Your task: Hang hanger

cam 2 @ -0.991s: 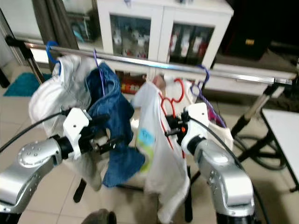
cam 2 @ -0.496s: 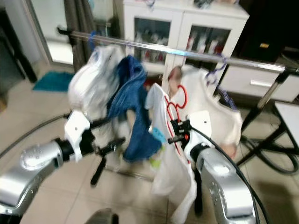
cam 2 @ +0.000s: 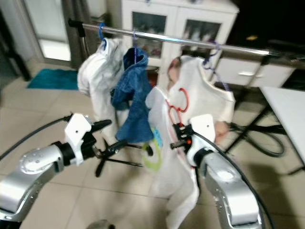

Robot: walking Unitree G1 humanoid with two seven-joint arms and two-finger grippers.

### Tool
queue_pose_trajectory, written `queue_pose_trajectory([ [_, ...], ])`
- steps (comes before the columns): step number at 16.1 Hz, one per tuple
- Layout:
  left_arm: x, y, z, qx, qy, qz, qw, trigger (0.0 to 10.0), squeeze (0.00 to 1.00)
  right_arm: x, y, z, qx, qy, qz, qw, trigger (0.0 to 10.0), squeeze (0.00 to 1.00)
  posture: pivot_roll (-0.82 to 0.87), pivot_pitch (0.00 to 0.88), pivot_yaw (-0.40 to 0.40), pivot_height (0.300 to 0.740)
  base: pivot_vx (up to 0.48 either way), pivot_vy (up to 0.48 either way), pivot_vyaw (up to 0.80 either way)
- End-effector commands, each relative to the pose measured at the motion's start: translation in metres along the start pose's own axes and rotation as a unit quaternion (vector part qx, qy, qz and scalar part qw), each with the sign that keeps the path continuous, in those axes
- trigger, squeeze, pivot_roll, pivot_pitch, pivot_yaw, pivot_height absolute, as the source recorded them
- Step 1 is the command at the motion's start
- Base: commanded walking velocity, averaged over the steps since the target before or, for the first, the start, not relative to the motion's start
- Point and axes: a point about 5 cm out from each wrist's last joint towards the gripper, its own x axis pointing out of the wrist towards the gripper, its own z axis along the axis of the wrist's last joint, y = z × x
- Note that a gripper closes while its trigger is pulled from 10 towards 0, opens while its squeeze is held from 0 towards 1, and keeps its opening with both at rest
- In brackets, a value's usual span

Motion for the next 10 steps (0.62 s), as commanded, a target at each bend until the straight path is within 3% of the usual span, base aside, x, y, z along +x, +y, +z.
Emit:
queue_pose_trajectory([
  [1, 0.003, -0.002, 0.001, 0.005, -0.004, -0.006, 1.0, 10.0, 0.0, -0.001, -0.004, 0.007, -0.014, -0.015, -0.008, 1.0, 0.0, 0.0, 0.04, 0.0, -0.052, 0.74, 0.0, 0.0, 0.0],
  [6, 0.007, 0.0, 0.003, 0.008, -0.005, -0.011, 1.0, 10.0, 0.0, -0.001, -0.004, 0.011, -0.017, -0.021, -0.012, 1.0, 0.0, 0.0, 0.03, 0.0, -0.056, 0.74, 0.0, 0.0, 0.0],
  [10, 0.015, 0.006, -0.002, 0.004, 0.02, -0.02, 1.0, 10.0, 0.0, 0.007, 0.003, 0.019, -0.056, -0.028, 0.011, 0.998, 0.0, 0.0, 0.01, 0.0, -0.048, 0.74, 0.0, 0.0, 0.0],
])
